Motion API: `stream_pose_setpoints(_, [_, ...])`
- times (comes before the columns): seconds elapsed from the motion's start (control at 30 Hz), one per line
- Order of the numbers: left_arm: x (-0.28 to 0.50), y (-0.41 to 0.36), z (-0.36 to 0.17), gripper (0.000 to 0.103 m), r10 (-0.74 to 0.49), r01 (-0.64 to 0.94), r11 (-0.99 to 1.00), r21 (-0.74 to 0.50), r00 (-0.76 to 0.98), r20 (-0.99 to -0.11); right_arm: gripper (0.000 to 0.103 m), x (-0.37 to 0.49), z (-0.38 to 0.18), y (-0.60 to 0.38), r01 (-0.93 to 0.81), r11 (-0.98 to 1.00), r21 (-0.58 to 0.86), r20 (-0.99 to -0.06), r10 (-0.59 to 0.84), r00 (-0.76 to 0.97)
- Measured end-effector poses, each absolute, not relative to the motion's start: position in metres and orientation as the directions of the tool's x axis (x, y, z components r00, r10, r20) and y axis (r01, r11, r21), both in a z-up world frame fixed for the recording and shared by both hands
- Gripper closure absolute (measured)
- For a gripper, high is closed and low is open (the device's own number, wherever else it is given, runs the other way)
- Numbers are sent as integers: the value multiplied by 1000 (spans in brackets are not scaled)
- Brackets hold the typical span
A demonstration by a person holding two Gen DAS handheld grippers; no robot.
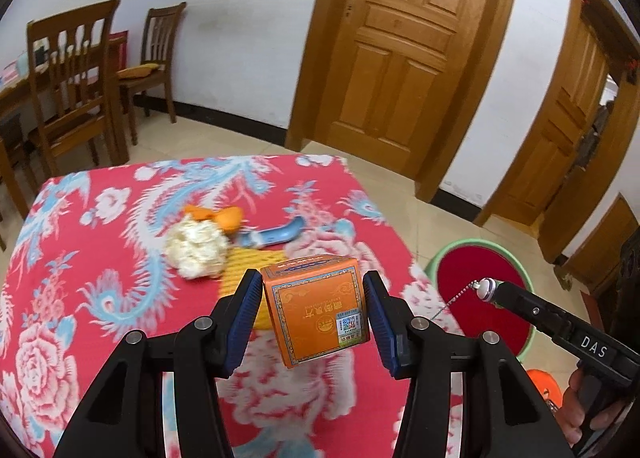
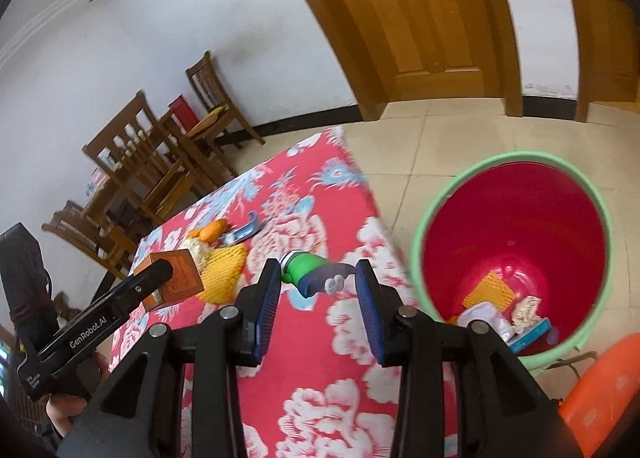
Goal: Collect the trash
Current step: 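Carry the orange box and green toy over the bucket and open both grippers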
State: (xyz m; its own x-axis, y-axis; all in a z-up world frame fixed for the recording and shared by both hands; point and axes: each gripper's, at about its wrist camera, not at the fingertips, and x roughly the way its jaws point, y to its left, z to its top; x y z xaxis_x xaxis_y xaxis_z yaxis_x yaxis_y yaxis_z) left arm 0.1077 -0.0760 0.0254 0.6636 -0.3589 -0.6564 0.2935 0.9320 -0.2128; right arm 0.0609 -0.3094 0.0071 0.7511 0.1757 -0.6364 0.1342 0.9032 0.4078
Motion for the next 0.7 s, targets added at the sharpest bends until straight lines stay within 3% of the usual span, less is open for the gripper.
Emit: stream_pose_setpoints(0.7, [103, -189, 18, 50, -438, 459, 873, -168, 582, -685, 62, 20, 0, -396, 352, 844, 404, -619, -32, 785])
